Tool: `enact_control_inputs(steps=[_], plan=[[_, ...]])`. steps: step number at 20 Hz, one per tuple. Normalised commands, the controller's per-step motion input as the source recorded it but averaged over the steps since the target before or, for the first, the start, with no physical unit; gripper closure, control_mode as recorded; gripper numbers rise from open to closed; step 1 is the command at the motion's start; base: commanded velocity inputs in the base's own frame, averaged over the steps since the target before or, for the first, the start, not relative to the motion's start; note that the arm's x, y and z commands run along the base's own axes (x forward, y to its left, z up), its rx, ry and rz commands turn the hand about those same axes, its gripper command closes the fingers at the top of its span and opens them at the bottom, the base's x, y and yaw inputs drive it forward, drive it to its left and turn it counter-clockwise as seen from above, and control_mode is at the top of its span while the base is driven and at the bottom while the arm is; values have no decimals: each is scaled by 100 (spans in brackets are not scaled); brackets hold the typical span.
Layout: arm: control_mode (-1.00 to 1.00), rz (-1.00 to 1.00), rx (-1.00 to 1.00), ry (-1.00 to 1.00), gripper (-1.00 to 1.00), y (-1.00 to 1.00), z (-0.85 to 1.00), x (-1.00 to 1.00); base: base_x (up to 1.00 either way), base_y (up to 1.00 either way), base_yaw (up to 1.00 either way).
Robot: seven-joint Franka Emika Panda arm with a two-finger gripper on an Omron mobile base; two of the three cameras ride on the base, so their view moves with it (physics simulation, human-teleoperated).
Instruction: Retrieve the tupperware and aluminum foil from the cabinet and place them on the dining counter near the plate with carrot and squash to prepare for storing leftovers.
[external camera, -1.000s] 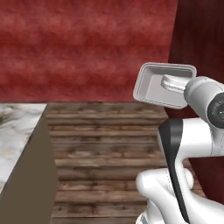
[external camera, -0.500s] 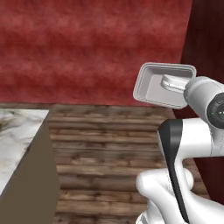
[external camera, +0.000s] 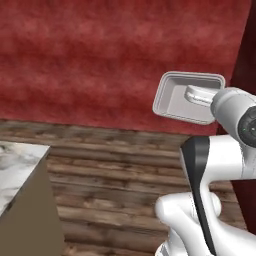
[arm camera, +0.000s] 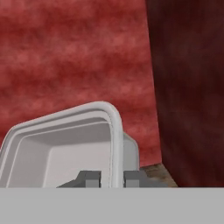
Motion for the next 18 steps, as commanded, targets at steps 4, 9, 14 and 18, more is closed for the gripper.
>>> enact_control_inputs(steps=[4,9,14,18], plan=[[100,0,0,0,100,0,0,0,100,-39,31],[100,0,0,0,100,0,0,0,100,-35,35],[100,0,0,0,100,0,0,0,94,-9,37],[100,0,0,0,100,0,0,0,93,-1,38]])
